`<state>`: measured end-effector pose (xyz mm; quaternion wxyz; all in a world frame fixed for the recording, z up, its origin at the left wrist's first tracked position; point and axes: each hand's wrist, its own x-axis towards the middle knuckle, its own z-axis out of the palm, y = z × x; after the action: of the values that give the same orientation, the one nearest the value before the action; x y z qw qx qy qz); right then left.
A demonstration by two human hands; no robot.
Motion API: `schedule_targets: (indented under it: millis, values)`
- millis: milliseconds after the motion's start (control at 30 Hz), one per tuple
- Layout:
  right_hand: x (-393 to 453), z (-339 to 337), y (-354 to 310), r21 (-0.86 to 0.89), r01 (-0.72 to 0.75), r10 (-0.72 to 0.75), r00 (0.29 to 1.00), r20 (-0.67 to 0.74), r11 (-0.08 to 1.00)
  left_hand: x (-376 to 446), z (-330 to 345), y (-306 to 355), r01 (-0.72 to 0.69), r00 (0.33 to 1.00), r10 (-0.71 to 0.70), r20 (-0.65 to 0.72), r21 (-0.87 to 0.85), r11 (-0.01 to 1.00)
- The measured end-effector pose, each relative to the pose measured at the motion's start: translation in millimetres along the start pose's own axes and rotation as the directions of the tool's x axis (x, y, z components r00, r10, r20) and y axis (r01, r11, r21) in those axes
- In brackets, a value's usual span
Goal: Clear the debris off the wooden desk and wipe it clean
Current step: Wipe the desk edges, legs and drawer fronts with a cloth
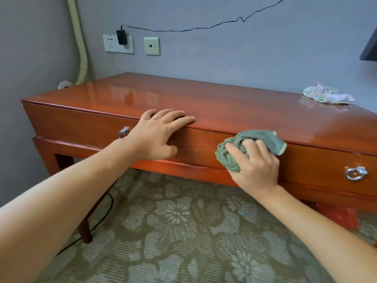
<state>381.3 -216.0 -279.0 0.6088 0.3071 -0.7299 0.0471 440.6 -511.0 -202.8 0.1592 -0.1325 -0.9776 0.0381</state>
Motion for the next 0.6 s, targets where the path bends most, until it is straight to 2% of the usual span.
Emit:
schedule_targets:
  millis: [200,267,433,533,600]
  values:
    - [35.7,31.8,-73.9,0.09,0.102,-0.105,0.994,0.028,0.991,1.5,-2.4,-2.3,0.02,1.0,-0.021,-0.02,-0.054,0.998]
    - [31.0,32.8,-74.5,0.096,0.108,-0.111,0.993,0.037,0.99,0.1,-4.0,-2.5,0.029,0.999,-0.03,-0.01,-0.092,0.995]
    - [-10.6,2.0,-16.2,0.031,0.0,-0.002,0.997,0.074,1.0,-0.2,-6.3,-2.3,0.036,0.999,-0.037,-0.002,-0.129,0.991]
    - [3.6,5.0,-29.8,0.047,-0.133,0.128,0.988,0.087,0.99,1.7,-6.8,-1.3,0.043,0.999,-0.044,-0.002,-0.146,0.988]
    - [21.2,14.5,-58.3,0.093,-0.158,0.151,0.986,0.075,0.983,2.0,-8.2,-0.2,0.051,0.999,-0.05,0.008,-0.159,0.986]
